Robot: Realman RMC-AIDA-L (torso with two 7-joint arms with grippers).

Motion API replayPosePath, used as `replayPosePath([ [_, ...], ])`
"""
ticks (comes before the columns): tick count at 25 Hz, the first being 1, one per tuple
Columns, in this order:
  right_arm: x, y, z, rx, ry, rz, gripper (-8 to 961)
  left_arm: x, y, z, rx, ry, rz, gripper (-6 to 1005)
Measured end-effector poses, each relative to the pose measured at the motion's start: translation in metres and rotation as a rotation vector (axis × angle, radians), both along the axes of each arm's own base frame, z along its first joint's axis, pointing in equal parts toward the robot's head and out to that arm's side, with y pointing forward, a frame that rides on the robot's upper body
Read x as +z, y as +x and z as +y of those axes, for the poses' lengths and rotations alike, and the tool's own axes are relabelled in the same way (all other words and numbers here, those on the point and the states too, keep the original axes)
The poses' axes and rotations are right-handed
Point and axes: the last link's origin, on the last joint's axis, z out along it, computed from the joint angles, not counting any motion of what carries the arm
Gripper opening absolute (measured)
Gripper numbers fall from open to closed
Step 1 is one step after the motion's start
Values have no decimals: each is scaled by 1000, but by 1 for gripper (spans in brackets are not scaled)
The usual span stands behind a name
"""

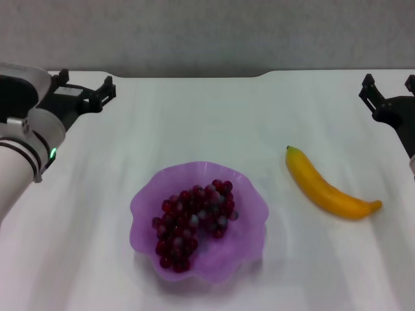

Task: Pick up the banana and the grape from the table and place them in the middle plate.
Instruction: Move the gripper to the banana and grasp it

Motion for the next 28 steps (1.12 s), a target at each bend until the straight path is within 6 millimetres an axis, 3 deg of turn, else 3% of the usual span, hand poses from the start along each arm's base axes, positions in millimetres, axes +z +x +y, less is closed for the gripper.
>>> replayPosePath([
  [13, -2, -2, 1, 8, -9, -7, 883, 9, -17, 16, 45, 76, -33, 896],
  [20, -8, -3, 6, -23, -57, 9, 883, 23, -27, 17, 73, 136, -65, 896],
  [28, -20, -10, 10, -44, -123, 30, 882, 23, -30, 10, 33, 174, -24, 896],
])
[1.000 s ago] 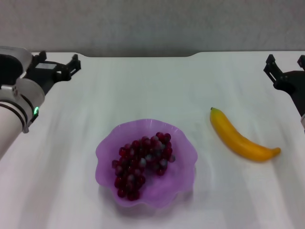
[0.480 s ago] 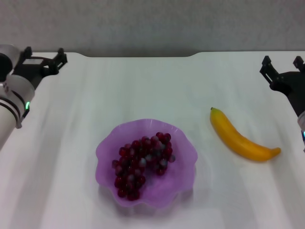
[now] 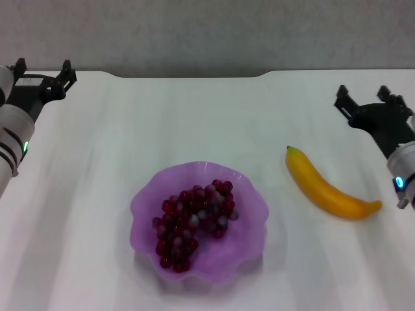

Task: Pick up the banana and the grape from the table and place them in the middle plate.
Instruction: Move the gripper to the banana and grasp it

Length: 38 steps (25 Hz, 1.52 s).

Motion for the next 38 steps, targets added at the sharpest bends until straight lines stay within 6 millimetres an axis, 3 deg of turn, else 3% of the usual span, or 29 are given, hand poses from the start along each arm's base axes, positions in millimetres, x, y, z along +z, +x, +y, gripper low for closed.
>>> replayPosePath([
  [6, -7, -11, -2, -4, -33, 34, 882, -1, -5, -5, -1, -4, 25, 896],
  [15, -4, -17, 14, -132, -202, -45, 882, -2, -5, -6, -9, -12, 45, 895],
  [26, -1, -13, 15, -188, -465, -134, 883, -6, 0, -5, -23, -26, 56, 895],
  [38, 1, 2, 12, -232, -582, -243, 882, -10, 5, -5, -43, -40, 61, 896],
])
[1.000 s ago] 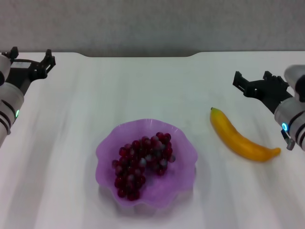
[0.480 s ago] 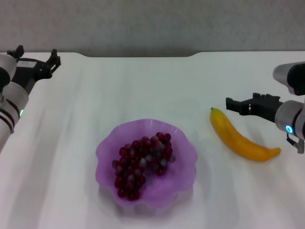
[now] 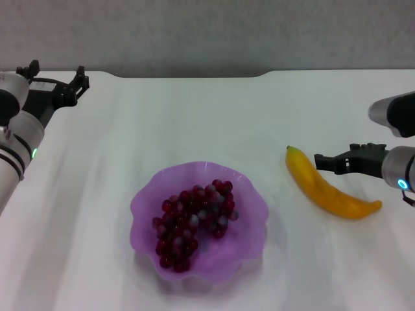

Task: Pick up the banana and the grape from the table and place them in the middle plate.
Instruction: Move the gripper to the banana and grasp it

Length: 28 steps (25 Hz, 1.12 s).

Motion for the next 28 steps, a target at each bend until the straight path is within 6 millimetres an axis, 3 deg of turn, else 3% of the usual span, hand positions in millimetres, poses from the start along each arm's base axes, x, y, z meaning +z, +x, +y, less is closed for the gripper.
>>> replayPosePath([
  [14, -32, -13, -9, 39, -86, -6, 881, -3, 4, 2, -9, -7, -4, 895],
  [28, -35, 7, -18, -22, -83, -4, 880, -3, 3, 1, -5, -7, -17, 896],
])
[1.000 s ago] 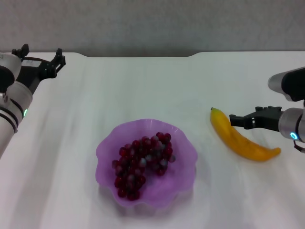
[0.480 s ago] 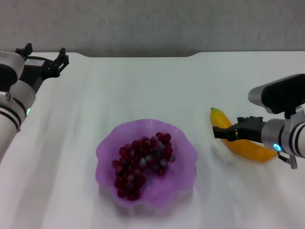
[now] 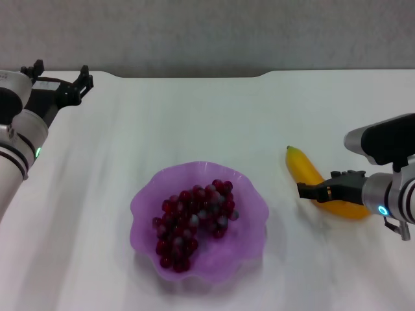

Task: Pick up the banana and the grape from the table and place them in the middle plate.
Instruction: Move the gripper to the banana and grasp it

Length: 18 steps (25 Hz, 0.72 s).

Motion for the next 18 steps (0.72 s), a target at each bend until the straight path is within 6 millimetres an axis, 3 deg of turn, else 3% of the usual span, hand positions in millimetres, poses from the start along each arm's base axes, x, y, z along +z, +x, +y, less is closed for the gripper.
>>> replayPosePath([
  [18, -3, 10, -3, -16, -3, -27, 830, 1, -1, -1, -1, 6, 0, 895],
])
